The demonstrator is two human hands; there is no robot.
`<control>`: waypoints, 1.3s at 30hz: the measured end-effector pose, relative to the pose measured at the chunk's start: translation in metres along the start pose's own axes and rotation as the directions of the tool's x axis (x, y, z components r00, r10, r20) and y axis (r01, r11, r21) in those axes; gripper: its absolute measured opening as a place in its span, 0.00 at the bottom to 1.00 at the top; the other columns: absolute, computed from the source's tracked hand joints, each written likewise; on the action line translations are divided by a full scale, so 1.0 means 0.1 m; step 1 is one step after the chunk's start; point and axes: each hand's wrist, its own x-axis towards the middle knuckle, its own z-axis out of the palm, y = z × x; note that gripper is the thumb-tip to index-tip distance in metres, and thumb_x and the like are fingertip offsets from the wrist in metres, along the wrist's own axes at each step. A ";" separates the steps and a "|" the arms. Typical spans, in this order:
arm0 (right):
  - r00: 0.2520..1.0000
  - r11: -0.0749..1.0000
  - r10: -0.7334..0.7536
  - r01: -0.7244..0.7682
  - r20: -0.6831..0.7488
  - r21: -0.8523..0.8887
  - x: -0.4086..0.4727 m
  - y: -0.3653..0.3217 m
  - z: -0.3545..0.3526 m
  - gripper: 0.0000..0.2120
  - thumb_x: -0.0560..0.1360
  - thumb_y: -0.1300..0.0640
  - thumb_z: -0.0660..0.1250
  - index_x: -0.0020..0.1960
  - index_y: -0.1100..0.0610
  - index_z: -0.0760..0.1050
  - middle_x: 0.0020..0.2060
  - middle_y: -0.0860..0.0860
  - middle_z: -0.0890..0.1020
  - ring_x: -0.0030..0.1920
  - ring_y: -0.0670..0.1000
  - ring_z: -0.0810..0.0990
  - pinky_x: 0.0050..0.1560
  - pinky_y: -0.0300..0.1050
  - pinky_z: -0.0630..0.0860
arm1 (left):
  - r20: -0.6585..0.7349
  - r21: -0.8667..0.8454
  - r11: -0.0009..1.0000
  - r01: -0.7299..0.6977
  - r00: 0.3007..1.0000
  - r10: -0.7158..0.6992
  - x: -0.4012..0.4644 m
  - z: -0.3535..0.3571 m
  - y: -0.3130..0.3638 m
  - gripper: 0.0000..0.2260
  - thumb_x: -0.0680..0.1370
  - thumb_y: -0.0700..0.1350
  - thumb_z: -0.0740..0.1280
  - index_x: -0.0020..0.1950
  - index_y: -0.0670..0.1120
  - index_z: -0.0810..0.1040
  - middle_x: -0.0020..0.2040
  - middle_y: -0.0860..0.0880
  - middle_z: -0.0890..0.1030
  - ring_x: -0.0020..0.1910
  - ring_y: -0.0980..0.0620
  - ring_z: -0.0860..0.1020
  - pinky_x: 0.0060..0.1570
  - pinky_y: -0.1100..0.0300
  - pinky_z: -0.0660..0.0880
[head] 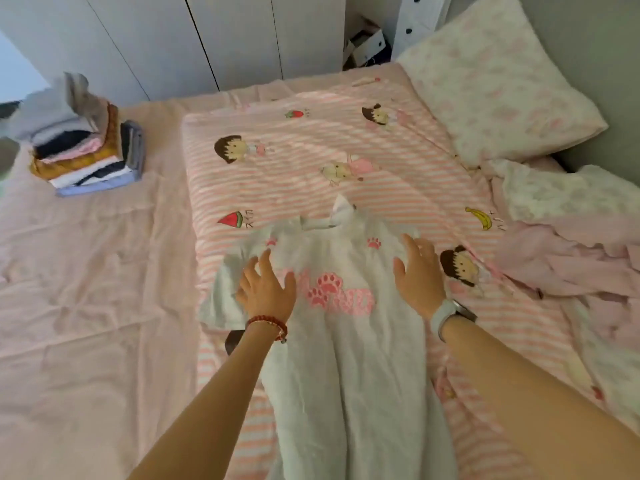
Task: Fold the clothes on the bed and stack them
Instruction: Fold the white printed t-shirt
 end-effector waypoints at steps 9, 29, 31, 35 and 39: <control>0.889 0.847 0.448 -0.455 0.090 0.276 -1.25 1.02 0.86 0.15 0.80 0.64 0.54 0.64 0.67 0.68 0.61 0.63 0.71 0.64 0.61 0.68 0.62 0.45 0.64 | 0.368 0.315 0.916 -0.249 0.922 0.125 -1.26 1.15 -0.75 0.25 0.74 0.55 0.62 0.70 0.50 0.67 0.72 0.41 0.65 0.72 0.37 0.61 0.66 0.34 0.51; 0.816 0.748 0.577 -0.538 0.019 0.389 -2.23 2.21 0.38 0.14 0.78 0.58 0.61 0.62 0.59 0.71 0.59 0.54 0.74 0.55 0.52 0.75 0.48 0.44 0.71 | 0.518 0.347 0.829 -0.438 0.827 0.219 -2.38 1.81 -0.44 0.33 0.71 0.65 0.47 0.73 0.54 0.63 0.75 0.45 0.59 0.74 0.39 0.55 0.67 0.33 0.49; 0.877 0.836 0.478 -0.435 -0.053 0.336 -2.39 2.26 0.45 0.12 0.76 0.58 0.64 0.58 0.60 0.72 0.56 0.54 0.72 0.54 0.55 0.76 0.47 0.46 0.74 | 0.510 0.341 0.844 -0.414 0.835 0.204 -2.43 1.88 -0.41 0.32 0.71 0.64 0.47 0.72 0.54 0.64 0.76 0.46 0.57 0.75 0.41 0.52 0.68 0.36 0.46; 0.931 0.904 0.336 -0.361 0.140 0.231 -2.71 2.13 0.60 0.15 0.74 0.49 0.66 0.56 0.56 0.73 0.50 0.49 0.74 0.54 0.49 0.72 0.50 0.48 0.74 | 0.465 0.321 0.869 -0.378 0.862 0.203 -2.45 1.94 -0.37 0.22 0.78 0.57 0.57 0.71 0.53 0.66 0.75 0.46 0.58 0.75 0.44 0.53 0.70 0.39 0.45; 0.861 0.866 0.433 -0.479 0.266 0.142 -2.62 1.93 0.81 0.18 0.73 0.43 0.64 0.57 0.54 0.71 0.55 0.52 0.72 0.59 0.53 0.68 0.55 0.53 0.72 | 0.416 0.272 0.896 -0.351 0.882 0.219 -2.43 1.96 -0.38 0.21 0.76 0.53 0.57 0.67 0.49 0.72 0.72 0.45 0.64 0.72 0.42 0.59 0.69 0.39 0.50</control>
